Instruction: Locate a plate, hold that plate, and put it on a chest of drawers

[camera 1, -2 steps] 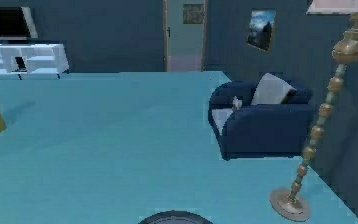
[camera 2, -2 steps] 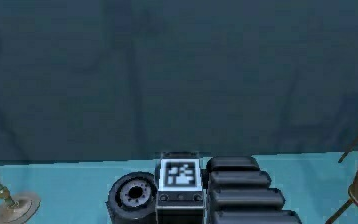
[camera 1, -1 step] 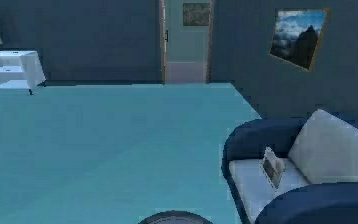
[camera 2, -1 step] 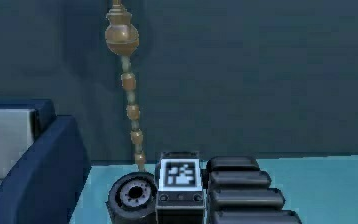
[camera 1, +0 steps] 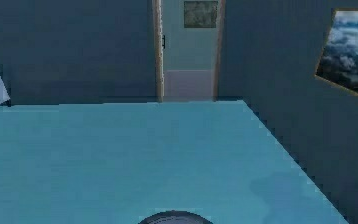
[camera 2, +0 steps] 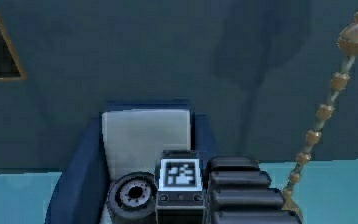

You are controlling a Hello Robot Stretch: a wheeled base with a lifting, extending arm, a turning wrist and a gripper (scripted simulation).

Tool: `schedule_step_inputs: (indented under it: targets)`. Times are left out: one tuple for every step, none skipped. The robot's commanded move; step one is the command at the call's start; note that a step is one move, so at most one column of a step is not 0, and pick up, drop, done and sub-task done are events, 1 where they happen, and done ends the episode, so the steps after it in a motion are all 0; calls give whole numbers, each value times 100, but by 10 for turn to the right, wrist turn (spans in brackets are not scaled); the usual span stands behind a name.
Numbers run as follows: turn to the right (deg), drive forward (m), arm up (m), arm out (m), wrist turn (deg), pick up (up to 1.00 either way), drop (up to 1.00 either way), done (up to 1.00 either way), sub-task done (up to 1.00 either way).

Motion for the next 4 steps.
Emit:
schedule_step_inputs:
  targets:
    - [30,0,0,0,0,0,0,0,0]
    - [0,60,0,0,0,0,0,0,0]
    - [0,100,0,0,0,0,0,0,0]
    - [0,100,0,0,0,0,0,0,0]
